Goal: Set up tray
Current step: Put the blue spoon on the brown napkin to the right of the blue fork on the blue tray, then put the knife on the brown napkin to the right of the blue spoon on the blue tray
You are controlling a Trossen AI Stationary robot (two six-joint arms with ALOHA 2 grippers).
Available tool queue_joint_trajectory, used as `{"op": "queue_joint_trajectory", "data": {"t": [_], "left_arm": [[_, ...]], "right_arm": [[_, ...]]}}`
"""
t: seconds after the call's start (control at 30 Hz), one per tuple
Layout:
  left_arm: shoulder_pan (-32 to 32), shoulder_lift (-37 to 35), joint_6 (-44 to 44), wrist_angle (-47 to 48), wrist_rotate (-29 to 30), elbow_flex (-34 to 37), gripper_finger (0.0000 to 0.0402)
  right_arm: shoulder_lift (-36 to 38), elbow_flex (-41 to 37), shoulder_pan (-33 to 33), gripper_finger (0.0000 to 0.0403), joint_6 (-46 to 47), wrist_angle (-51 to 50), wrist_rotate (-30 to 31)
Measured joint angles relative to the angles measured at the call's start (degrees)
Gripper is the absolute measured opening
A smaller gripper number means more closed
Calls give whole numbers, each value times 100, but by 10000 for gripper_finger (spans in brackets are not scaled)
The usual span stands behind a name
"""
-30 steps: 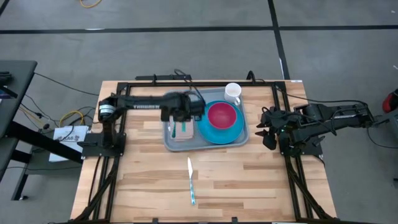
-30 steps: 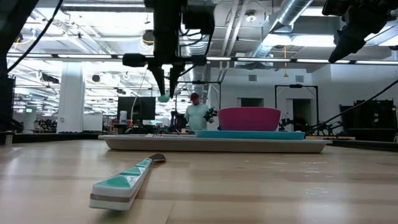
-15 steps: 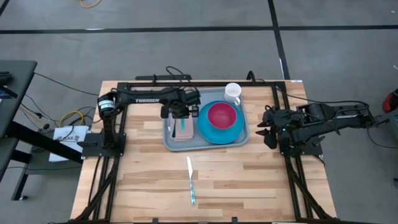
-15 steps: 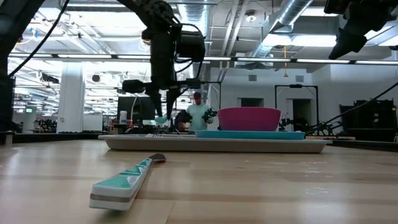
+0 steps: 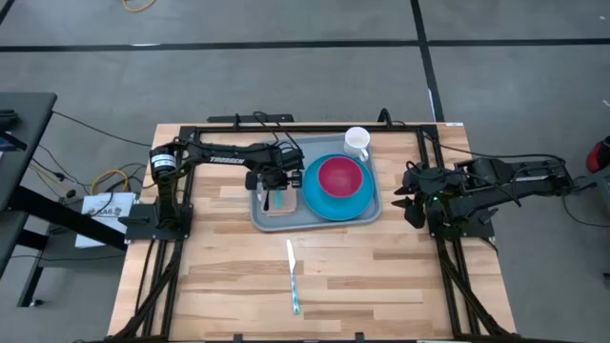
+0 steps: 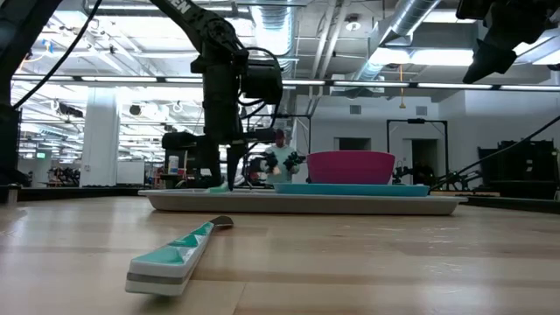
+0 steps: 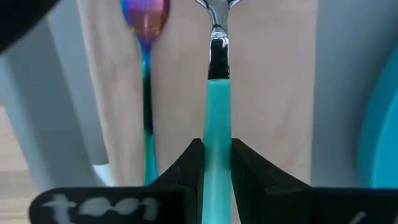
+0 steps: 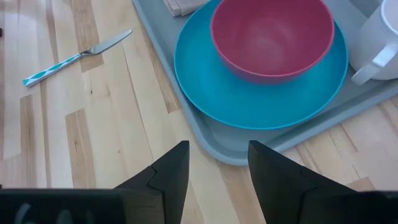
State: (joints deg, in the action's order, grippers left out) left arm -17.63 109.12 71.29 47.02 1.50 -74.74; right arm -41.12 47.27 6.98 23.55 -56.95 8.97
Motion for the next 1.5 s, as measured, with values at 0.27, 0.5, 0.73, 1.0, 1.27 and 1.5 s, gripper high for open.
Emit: {"op": "queue_joint_trajectory", "data": {"t": [0.27,0.5,0.73,1.0,1.27,1.5], "left_arm": [[-73,0,-193,-26,83,2,36],[-136,0,-330,7,85,2,36],[-133,0,-329,3,83,2,106],[-133,0,-324,3,74,-2,148],[164,-35,-476,210,87,-744,143],[1287,-37,-90,997,569,-2072,141]], "right_arm": [[1,0,0,155,0,2,-7],[0,0,0,155,2,33,-9],[2,0,0,155,50,55,-11],[1,0,0,155,48,50,-11],[0,0,0,155,46,45,-13],[0,0,0,155,5,39,-13]]}}
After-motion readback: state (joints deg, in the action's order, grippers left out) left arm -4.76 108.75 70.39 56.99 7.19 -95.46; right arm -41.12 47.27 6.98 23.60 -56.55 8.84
